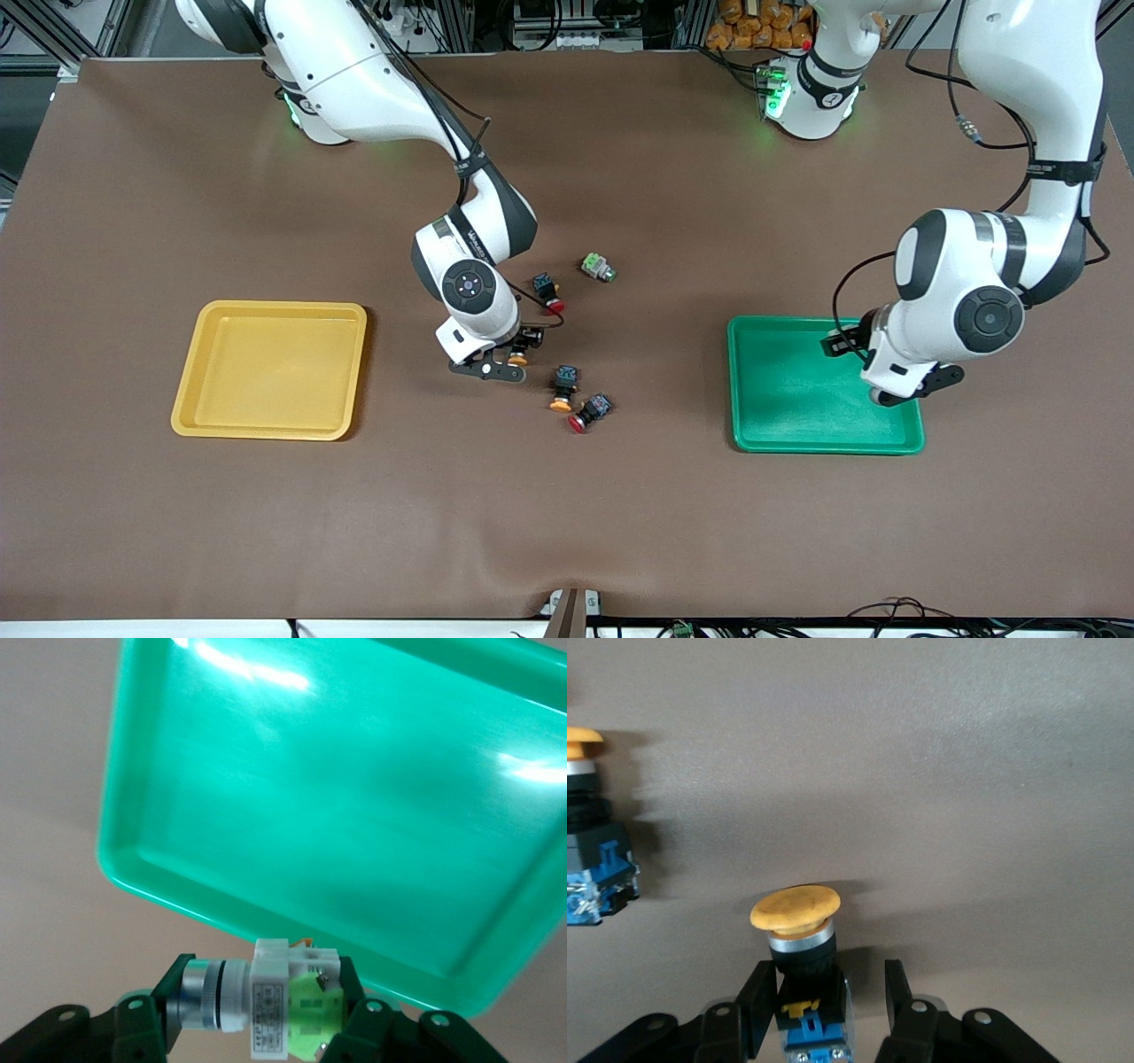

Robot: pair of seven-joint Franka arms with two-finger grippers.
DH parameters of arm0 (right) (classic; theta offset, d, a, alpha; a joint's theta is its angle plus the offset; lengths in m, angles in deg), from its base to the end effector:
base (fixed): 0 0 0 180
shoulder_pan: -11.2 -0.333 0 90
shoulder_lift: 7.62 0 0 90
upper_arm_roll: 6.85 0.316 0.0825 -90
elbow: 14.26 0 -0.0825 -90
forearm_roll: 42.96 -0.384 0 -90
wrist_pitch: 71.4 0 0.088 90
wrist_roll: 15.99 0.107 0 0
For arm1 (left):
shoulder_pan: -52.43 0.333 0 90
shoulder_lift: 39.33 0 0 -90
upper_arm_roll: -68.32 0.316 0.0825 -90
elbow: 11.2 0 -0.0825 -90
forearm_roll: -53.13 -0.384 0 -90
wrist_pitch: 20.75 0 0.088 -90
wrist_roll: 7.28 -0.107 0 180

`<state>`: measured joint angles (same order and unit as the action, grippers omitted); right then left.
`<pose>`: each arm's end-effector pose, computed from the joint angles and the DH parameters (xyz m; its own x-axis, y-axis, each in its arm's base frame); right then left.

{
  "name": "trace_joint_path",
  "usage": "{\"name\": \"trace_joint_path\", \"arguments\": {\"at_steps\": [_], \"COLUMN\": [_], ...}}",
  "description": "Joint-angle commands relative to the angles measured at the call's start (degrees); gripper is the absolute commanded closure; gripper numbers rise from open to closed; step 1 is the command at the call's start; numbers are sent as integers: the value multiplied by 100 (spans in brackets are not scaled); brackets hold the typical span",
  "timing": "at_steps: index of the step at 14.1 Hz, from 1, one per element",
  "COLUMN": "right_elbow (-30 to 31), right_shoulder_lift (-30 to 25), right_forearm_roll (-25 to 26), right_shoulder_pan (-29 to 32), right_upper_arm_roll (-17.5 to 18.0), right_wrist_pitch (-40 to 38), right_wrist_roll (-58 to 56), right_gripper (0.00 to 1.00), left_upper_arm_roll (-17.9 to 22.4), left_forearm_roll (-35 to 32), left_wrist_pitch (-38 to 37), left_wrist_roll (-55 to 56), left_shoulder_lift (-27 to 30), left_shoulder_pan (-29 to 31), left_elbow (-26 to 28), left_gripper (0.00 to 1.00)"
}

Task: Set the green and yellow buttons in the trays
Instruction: 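Grasp the yellow-capped button with the right gripper, then release the green button in the tray while the right gripper carries yellow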

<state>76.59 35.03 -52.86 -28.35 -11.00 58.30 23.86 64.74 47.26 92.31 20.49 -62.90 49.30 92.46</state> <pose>0.5571 0.4093 0.1936 0.9800 -0.1723 -0.0999 -0.1747 -0.9845 -0.0161 0.6138 -0.0633 0.2983 0.9275 0.3219 -0.1901 0.2932 -0.9419 -0.1641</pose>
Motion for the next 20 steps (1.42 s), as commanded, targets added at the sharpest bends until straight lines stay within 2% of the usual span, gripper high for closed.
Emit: {"name": "trace_joint_path", "arguments": {"at_steps": [1, 3, 4, 7, 9, 10, 12, 13, 15, 17, 20], "right_elbow": [37, 29, 29, 20, -24, -24, -15, 11, 64, 99, 204], "right_shoulder_lift": [6, 6, -11, -90, -256, -397, -774, -915, -1048, -1014, -1005], "right_forearm_roll": [86, 120, 121, 121, 121, 129, 199, 217, 217, 217, 156], "right_shoulder_pan": [-88, -88, -71, 17, 17, 26, 43, 61, 201, 595, 1824], "right_upper_arm_roll": [-60, -60, -60, -69, -260, -392, -752, -911, -1254, -1430, -1413], "right_wrist_pitch": [64, 55, 29, -137, -750, -1075, -1822, -2148, -2423, -2371, -2361], "right_wrist_roll": [163, 163, 163, 146, 137, 85, -203, -580, -1301, -1951, -3864], "right_gripper": [58, 94, 100, 100, 100, 100, 100, 100, 100, 100, 100], "left_upper_arm_roll": [-55, -55, -72, -81, -90, -90, -99, -99, -99, -99, -660], "left_forearm_roll": [-327, -327, -318, -248, -248, -248, -239, -187, 15, 94, 384], "left_wrist_pitch": [276, 479, 584, 1041, 1174, 1191, 1235, 1235, 1235, 1209, 1156], "left_wrist_roll": [-114, -114, -209, -474, -483, -483, -474, -483, -474, -430, -116], "left_shoulder_lift": [-129, -252, -357, -542, -613, -622, -631, -631, -631, -579, -552], "left_shoulder_pan": [181, 251, 347, 427, 436, 427, 419, 401, 366, 313, 322], "left_elbow": [15, -20, -64, -82, -152, -170, -222, -301, -363, -460, -382], "left_gripper": [92, 83, 79, 69, 67, 59, 13, 0, 0, 0, 0]}}
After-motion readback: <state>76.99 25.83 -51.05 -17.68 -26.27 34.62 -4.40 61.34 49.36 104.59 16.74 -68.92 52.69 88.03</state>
